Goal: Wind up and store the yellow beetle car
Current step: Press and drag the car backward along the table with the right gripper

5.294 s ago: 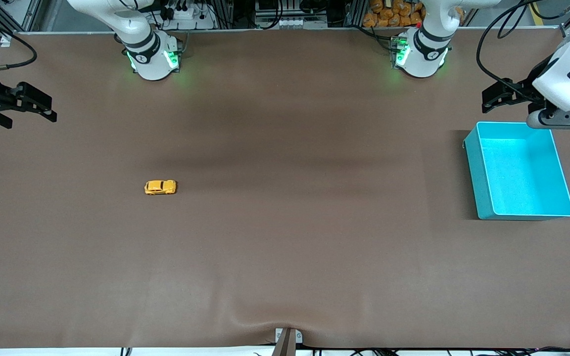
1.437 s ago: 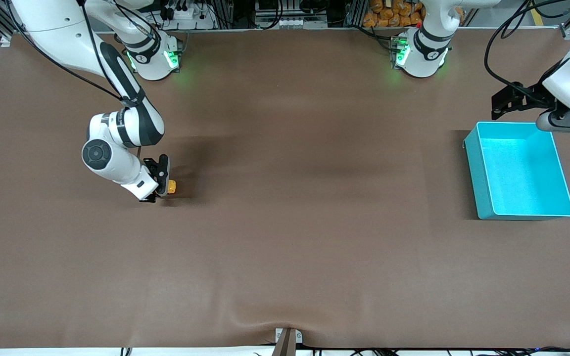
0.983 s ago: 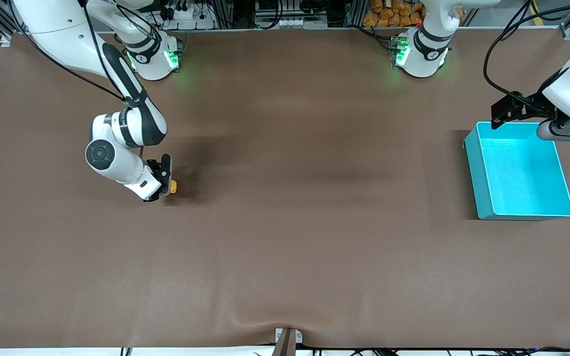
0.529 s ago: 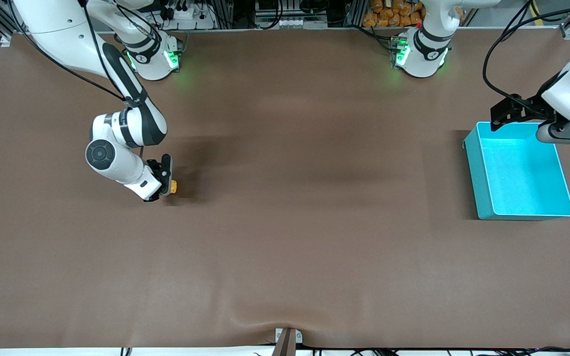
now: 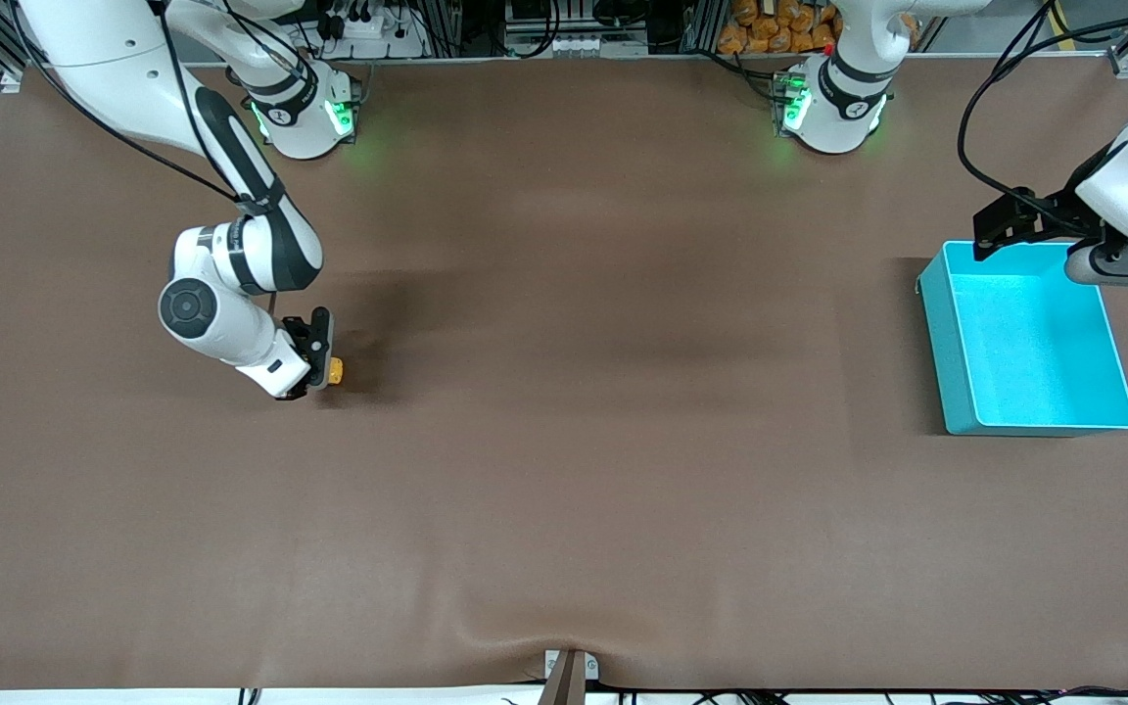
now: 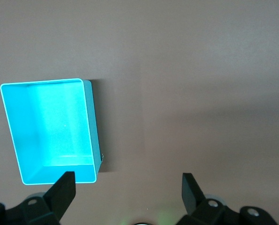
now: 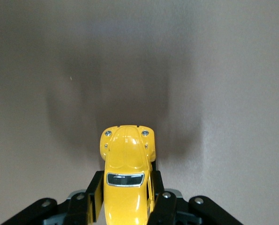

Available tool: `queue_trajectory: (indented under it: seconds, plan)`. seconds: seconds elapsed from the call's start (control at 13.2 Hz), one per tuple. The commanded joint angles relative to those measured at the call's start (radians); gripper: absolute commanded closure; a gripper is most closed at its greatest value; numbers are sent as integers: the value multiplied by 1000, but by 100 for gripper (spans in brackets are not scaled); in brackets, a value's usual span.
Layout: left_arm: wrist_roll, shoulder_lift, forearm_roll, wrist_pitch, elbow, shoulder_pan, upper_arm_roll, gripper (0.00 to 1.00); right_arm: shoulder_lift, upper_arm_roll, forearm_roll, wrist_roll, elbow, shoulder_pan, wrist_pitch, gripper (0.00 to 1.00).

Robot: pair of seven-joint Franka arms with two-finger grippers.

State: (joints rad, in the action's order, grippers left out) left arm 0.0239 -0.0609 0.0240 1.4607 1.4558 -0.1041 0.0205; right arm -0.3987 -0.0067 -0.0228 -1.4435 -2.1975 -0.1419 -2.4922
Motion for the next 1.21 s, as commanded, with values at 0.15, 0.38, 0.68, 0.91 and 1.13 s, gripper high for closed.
queue_trajectory:
  seconds: [0.15, 0.38, 0.68, 0.91, 1.13]
  plan:
    - [10, -1, 14, 7, -3, -2, 1, 0, -26, 5, 1, -76, -4, 73, -8, 79]
    - [10, -2, 17, 7, -3, 0, 1, 0, -38, 5, 1, -129, -1, 110, -8, 79]
    - [13, -1, 17, 7, -2, -2, 1, 0, -54, 5, 1, -204, 5, 166, -8, 79]
    - [13, -1, 14, 7, -2, 0, 3, 0, -58, 5, 1, -268, 5, 217, -8, 79]
    - [10, -2, 16, 7, -2, 0, 1, 0, -71, 5, 1, -337, 7, 278, -8, 79]
